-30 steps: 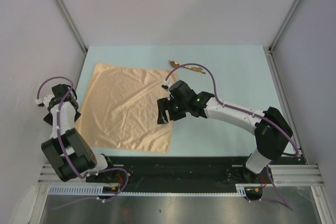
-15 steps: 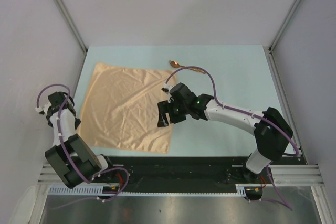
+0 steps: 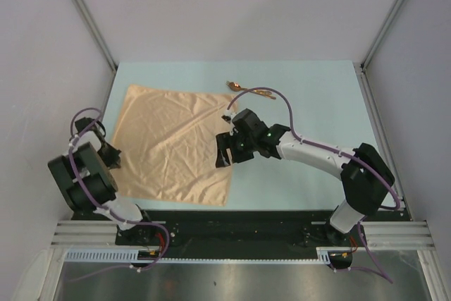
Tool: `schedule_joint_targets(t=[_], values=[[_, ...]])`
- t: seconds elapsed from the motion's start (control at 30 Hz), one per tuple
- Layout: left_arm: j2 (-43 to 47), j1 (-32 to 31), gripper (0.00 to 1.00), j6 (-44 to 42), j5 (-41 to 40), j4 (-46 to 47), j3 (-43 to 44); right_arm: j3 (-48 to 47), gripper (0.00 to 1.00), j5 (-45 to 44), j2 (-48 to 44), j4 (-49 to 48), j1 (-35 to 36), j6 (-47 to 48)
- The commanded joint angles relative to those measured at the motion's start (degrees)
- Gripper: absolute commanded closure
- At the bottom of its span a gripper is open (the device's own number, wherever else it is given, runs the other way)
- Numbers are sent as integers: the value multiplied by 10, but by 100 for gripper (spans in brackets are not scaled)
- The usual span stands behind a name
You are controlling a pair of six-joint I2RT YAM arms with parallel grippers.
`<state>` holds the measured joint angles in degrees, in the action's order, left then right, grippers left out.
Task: Fold the napkin into a case and place the utensils inside
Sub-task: Flatten out the crumpled napkin at the corner of the board.
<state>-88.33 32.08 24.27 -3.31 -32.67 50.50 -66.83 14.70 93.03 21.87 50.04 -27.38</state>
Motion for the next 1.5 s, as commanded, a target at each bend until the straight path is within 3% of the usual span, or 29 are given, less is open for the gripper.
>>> schedule_joint_targets(t=[0.0, 0.17, 0.4, 0.53, 0.6, 0.63, 0.7, 0.73, 0.87, 0.97, 1.4, 1.47], values=[[-68, 15, 100, -7, -58, -3, 61, 2, 26, 5, -26, -12, -13, 7], [-73, 66, 100, -12, -148, -6, 89, -1, 26, 13, -14, -6, -15, 7], [-90, 69, 100, 14, -135, -14, 126, -2, 26, 30, 17, -5, -15, -7], [-19, 69, 93, 61, -133, -48, 95, 8, 19, 25, 22, -12, -13, -27], [71, 69, 68, 92, -149, -51, 43, 14, 11, 12, 24, -19, 0, -33], [108, 69, 50, 96, -144, -36, 19, 15, 7, 0, 26, -19, 6, -34], [193, 69, 34, 120, -144, -24, -42, 18, 5, -16, 29, -17, 21, -33], [213, 69, 22, 134, -151, -33, -55, 20, 5, -32, 31, -16, 35, -34], [265, 69, 22, 179, -181, -41, -95, 28, 5, -56, 42, -15, 70, -49], [244, 70, 27, 183, -197, -51, -95, 28, 6, -55, 50, -15, 81, -65], [159, 74, 30, 123, -266, -12, -89, 55, 7, -39, 15, -44, 88, -79], [148, 74, 36, 119, -262, 3, -93, 57, 7, -39, 13, -45, 88, -80]])
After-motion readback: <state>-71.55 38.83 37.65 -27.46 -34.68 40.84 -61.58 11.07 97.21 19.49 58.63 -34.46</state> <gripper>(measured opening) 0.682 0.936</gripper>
